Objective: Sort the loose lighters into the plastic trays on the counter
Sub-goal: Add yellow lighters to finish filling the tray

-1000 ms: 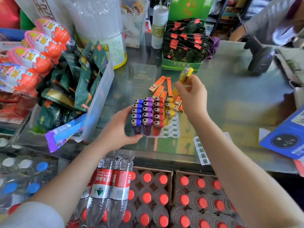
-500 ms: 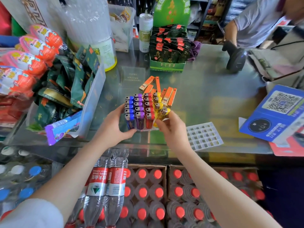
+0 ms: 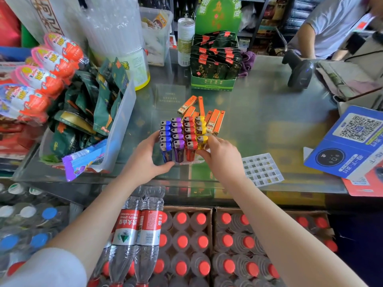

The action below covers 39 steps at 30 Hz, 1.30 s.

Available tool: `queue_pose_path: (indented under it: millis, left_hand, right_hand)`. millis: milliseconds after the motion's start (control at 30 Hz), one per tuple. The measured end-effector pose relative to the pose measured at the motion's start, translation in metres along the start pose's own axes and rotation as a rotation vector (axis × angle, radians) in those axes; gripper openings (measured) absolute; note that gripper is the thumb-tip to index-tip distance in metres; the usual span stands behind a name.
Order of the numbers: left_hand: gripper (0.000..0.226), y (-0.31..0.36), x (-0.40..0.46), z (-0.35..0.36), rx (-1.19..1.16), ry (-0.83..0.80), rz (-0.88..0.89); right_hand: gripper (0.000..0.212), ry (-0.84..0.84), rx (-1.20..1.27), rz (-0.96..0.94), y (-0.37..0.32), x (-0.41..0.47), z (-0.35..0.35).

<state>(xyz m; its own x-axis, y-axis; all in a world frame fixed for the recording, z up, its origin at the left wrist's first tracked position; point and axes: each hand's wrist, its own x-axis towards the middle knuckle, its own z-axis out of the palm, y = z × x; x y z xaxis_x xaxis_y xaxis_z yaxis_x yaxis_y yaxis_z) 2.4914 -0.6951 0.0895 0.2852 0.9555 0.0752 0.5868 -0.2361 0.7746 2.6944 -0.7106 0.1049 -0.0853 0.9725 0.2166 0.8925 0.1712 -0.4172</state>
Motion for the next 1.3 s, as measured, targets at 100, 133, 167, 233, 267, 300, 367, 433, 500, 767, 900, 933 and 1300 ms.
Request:
queue_pose_path:
  millis: [100,133,167,233,267,300,367,433,500,767,900,933,1300]
  left_hand:
    - [0.070,0.002,-0.001,0.000,0.007,-0.003,-0.010]
    - [0.071,0.004,-0.001,-0.001,0.005,-0.004,-0.012]
    - [0.073,0.005,0.000,-0.002,0.006,-0.006,-0.016]
    - [0.078,0.008,0.002,-0.003,0.015,-0.015,-0.029]
    - [0.080,0.008,0.004,-0.004,0.020,-0.026,-0.033]
    - [0.082,0.008,0.006,-0.005,0.028,-0.038,-0.037]
    - [0.089,0.007,0.010,-0.006,0.054,-0.064,-0.063]
    - [0.094,0.008,0.011,-0.008,0.068,-0.091,-0.108]
    - [0.095,0.009,0.011,-0.008,0.067,-0.102,-0.135]
    - [0.099,0.012,-0.017,-0.009,0.166,0.107,-0.182]
    - [0.086,0.012,-0.028,-0.017,0.097,0.169,-0.179]
    - [0.083,0.013,-0.030,-0.018,0.069,0.179,-0.178]
    - [0.085,0.006,-0.033,-0.017,-0.024,0.155,-0.234]
  right_hand:
    - [0.035,0.001,-0.115,-0.011,0.001,0.003,-0.004]
    - [0.035,-0.003,-0.102,-0.011,0.002,0.004,-0.004]
    - [0.035,-0.007,-0.073,-0.010,0.003,0.004,-0.004]
    - [0.034,-0.047,0.002,-0.016,0.006,0.006,-0.003]
    - [0.033,-0.074,0.052,-0.021,0.008,0.008,-0.003]
    - [0.030,-0.100,0.117,-0.015,0.011,0.009,-0.003]
    - [0.024,-0.125,0.217,0.019,0.015,0.012,-0.005]
    - [0.026,-0.113,0.189,0.009,0.018,0.015,-0.005]
    - [0.032,-0.077,0.075,-0.059,0.020,0.016,-0.002]
    - [0.015,-0.261,0.258,-0.137,0.021,0.026,-0.006]
    - [0.030,-0.130,0.292,-0.140,0.015,0.065,-0.005]
    - [0.030,-0.142,0.202,-0.194,0.010,0.077,0.000]
    - [0.042,-0.459,-0.222,-0.451,0.002,0.129,0.025]
